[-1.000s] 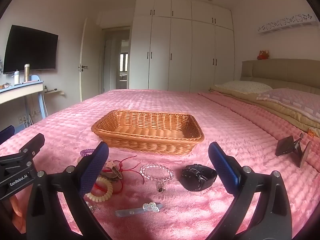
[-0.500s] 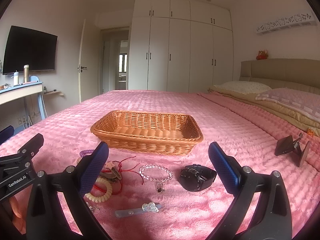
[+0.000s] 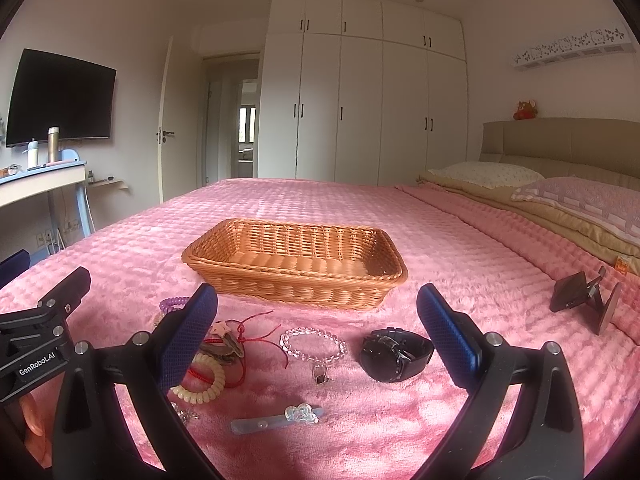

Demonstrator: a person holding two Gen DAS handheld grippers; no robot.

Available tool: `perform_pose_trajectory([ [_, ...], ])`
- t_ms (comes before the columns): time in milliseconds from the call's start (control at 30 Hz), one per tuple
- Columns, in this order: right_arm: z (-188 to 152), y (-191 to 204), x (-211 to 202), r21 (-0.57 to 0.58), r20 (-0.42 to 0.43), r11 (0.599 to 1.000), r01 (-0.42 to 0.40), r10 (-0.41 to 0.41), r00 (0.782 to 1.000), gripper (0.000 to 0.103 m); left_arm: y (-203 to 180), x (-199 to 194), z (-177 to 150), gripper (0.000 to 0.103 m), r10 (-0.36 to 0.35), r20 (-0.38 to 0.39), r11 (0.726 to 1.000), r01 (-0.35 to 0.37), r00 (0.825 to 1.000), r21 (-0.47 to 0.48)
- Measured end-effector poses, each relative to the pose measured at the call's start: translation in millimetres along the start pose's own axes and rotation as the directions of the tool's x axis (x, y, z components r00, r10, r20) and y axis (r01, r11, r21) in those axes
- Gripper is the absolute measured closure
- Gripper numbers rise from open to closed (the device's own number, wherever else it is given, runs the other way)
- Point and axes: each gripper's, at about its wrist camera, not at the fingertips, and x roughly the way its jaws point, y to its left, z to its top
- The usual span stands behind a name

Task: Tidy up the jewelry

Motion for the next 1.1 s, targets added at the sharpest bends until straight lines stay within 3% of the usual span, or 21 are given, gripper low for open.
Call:
perform_pose_trajectory([
  [1100, -0.6, 2.7, 0.7, -0.006, -0.003, 1.0, -0.002, 0.002, 1.0, 0.008, -1.0, 0.9, -0.5, 0.008, -0.006, -0.007, 1.0, 0.006, 1.0, 0.004],
])
